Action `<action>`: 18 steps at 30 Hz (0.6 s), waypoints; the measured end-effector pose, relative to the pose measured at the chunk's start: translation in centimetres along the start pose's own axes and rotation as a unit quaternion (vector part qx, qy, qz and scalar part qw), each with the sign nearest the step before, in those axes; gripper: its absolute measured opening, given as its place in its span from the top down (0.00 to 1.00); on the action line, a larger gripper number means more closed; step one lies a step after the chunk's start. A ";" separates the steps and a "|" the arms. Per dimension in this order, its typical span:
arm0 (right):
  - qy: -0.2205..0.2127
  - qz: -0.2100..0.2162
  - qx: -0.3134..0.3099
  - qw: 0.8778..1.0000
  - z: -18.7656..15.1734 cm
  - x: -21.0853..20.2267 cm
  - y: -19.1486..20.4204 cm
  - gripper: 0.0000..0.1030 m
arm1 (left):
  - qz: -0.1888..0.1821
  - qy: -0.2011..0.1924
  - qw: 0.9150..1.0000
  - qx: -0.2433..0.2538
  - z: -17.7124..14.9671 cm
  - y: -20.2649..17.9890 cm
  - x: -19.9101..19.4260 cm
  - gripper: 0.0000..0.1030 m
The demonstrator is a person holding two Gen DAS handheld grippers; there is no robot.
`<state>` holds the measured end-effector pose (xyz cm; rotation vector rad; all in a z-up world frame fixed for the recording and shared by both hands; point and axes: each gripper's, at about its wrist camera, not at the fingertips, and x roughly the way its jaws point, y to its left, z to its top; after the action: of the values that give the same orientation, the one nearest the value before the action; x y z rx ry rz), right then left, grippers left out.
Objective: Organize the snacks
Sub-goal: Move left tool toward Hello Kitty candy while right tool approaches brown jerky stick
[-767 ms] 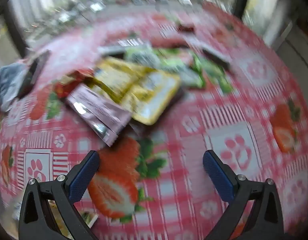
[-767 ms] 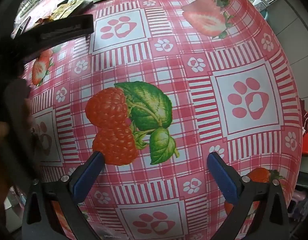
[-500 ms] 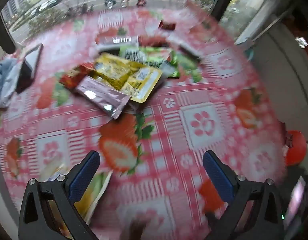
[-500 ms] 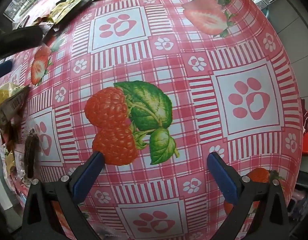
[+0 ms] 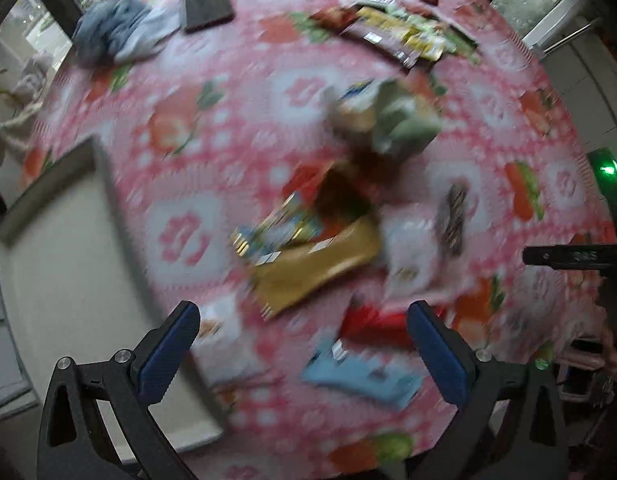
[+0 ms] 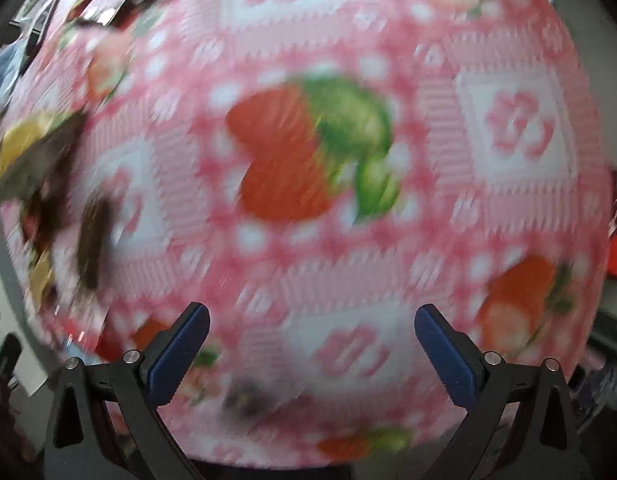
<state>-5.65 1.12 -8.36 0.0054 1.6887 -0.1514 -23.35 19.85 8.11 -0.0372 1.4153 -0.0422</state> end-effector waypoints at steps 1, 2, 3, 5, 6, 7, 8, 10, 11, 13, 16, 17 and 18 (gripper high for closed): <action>0.004 0.005 0.004 1.000 -0.7 0.3 0.2 0.00 | -0.005 0.001 1.000 0.002 -0.6 0.5 0.8 0.00; 0.020 0.019 0.017 0.999 -2.2 1.0 0.5 0.00 | -0.014 -0.001 1.000 0.004 -1.1 0.9 1.8 0.00; 0.030 0.028 0.029 0.999 -3.3 1.5 0.7 0.00 | -0.009 0.002 1.000 0.011 -1.4 1.0 2.1 0.00; 0.050 0.043 0.053 0.996 -5.6 2.3 1.0 0.00 | 0.025 0.020 0.999 0.027 -1.1 0.4 0.2 0.00; 0.059 0.048 0.065 0.995 -6.7 2.6 1.1 0.00 | 0.031 0.024 0.999 0.033 -1.1 0.2 -0.2 0.00; 0.071 0.054 0.074 0.993 -7.5 2.8 1.4 0.00 | 0.041 0.031 0.998 0.038 -0.8 0.0 -0.9 0.00; 0.067 0.047 0.077 0.994 -8.0 3.6 1.3 0.00 | 0.056 0.038 0.997 0.043 -0.6 -0.5 -1.9 0.00; 0.083 0.045 0.089 0.991 -10.0 5.1 1.7 0.00 | 0.068 0.042 0.995 0.053 -0.1 -0.5 -2.3 0.00; 0.074 0.036 0.092 0.992 -10.4 7.4 1.4 0.00 | 0.071 0.041 0.995 0.059 0.3 -0.6 -2.3 0.00; 0.071 0.025 0.095 0.993 -11.8 8.8 1.6 0.00 | 0.061 0.035 0.995 0.068 0.7 -0.3 -1.1 0.00; 0.061 0.042 0.087 0.993 -12.5 9.8 2.5 0.00 | 0.058 0.037 0.995 0.069 1.7 0.3 -0.2 0.00; 0.060 0.046 0.086 0.993 -12.4 9.8 2.8 0.00 | 0.059 0.038 0.996 0.062 2.0 0.6 0.0 0.00; 0.055 0.044 0.086 0.994 -13.2 10.7 3.0 0.00 | 0.058 0.038 0.996 0.050 2.6 1.2 0.3 0.00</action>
<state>-19.78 4.54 -17.65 0.2202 1.7781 -0.2322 -20.74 21.04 8.17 0.1317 1.4879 -0.0188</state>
